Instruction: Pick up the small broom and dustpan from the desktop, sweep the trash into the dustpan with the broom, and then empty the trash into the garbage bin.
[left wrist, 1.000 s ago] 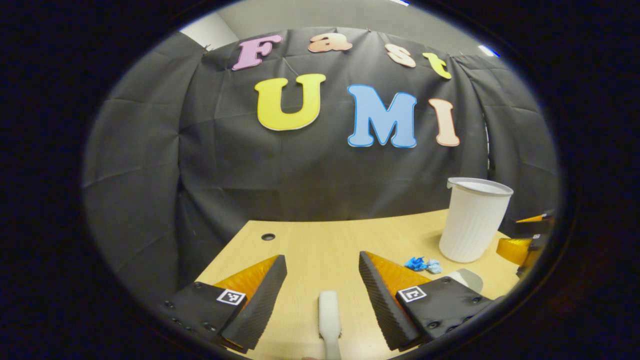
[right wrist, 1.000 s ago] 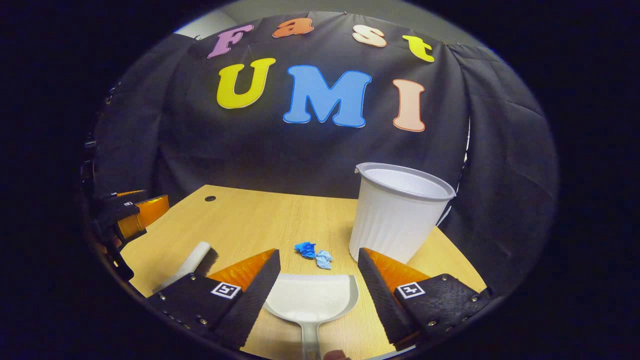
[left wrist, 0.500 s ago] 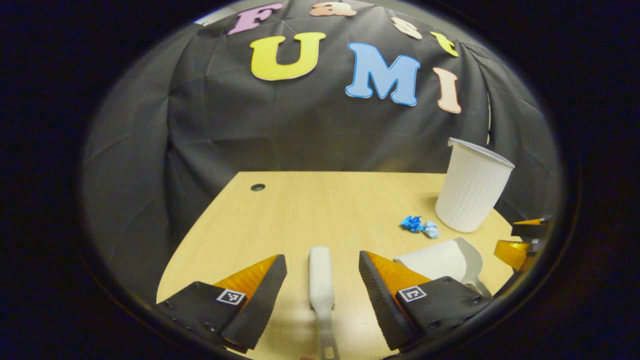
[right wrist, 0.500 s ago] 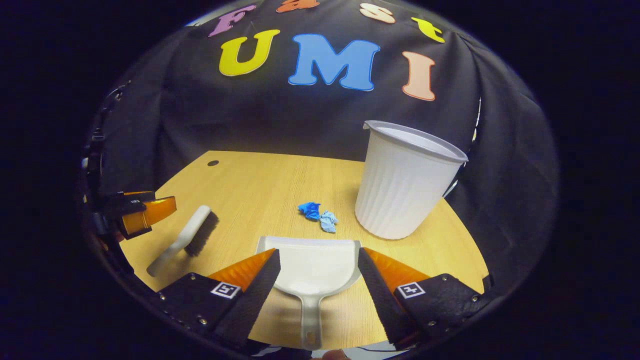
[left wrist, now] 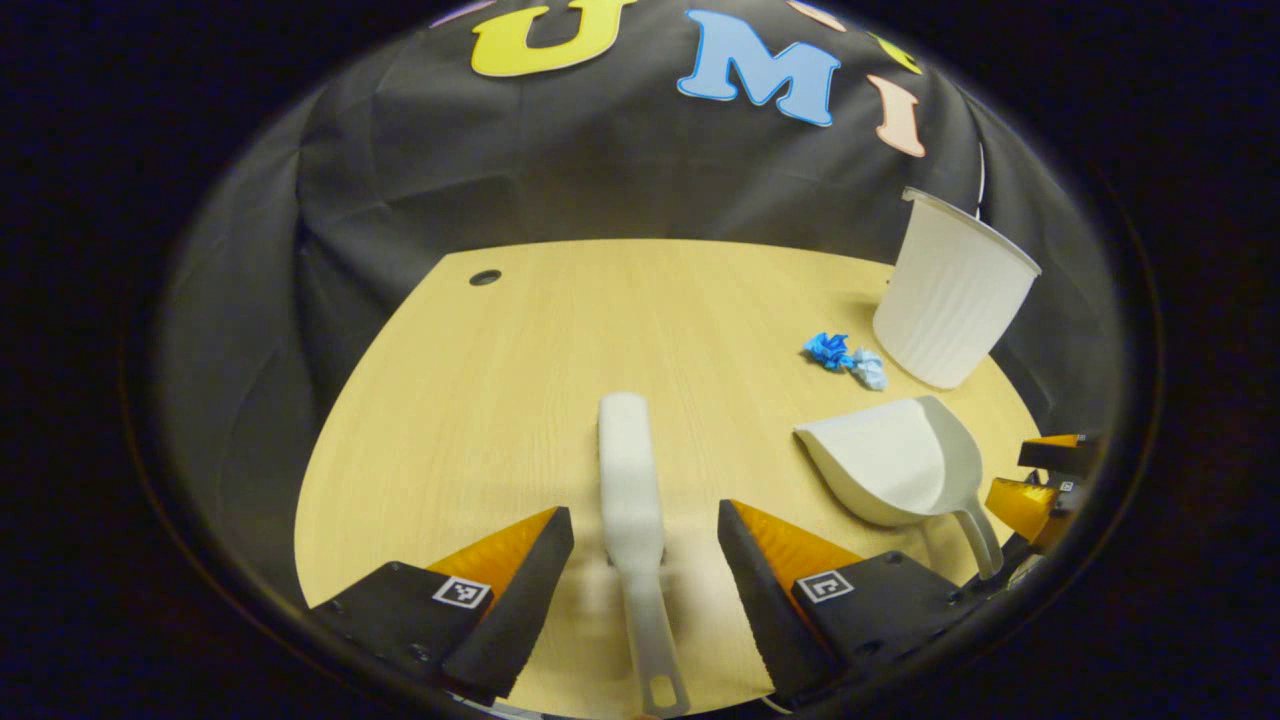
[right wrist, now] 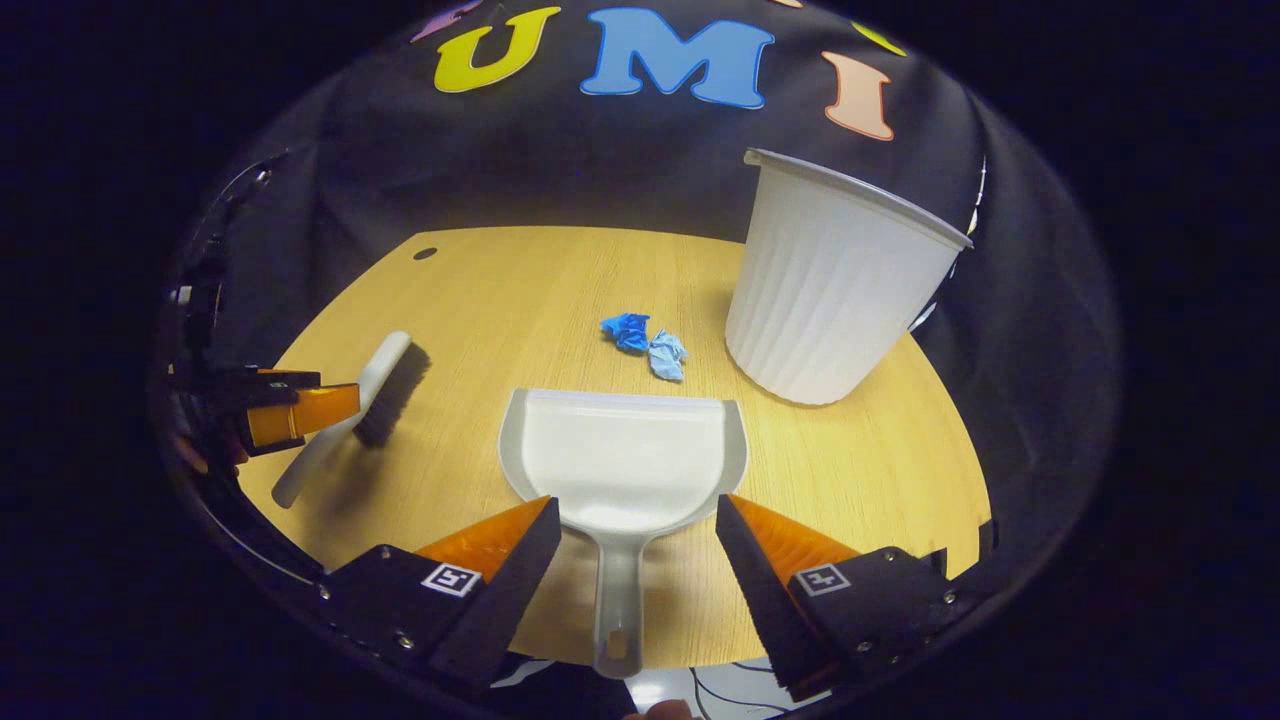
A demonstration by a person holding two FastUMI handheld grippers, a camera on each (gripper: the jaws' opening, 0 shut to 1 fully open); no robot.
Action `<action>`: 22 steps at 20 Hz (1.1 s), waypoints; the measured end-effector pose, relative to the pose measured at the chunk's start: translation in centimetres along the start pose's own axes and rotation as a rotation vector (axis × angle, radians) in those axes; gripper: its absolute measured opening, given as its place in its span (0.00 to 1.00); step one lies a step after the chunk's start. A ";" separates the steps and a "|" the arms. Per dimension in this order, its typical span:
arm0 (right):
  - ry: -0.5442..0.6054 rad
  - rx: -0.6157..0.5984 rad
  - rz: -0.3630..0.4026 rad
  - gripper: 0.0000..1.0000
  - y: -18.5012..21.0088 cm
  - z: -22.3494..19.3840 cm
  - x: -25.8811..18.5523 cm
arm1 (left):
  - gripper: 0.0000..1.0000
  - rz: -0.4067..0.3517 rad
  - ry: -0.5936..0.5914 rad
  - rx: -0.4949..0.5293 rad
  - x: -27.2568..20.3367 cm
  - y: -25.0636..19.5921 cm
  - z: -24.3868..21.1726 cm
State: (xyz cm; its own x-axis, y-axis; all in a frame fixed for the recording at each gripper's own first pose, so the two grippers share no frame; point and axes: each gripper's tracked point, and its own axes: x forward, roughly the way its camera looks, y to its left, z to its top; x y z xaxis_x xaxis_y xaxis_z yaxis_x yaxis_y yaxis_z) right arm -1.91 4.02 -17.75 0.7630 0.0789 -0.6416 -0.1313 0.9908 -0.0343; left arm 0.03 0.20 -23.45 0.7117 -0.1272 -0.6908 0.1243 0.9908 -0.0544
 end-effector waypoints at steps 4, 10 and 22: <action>0.097 -0.001 0.014 0.98 0.1 -2.3 1.0 | 0.95 0.007 0.078 0.019 1.3 0.1 -1.8; 0.211 0.024 0.051 0.98 -0.3 -4.1 2.4 | 0.95 -0.010 0.156 0.021 3.1 -0.5 -3.2; 0.324 0.051 0.086 0.87 -0.1 -4.9 3.6 | 0.70 0.002 0.251 -0.005 5.7 -0.2 -4.6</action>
State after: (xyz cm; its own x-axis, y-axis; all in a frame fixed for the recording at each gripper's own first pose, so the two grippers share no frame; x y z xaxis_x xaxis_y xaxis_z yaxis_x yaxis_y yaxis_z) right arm -2.27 3.61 -23.80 0.5084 0.1314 -0.8511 -0.1480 0.9869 0.0640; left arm 0.88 -0.50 -30.70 0.5179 -0.1103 -0.8483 0.1194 0.9913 -0.0561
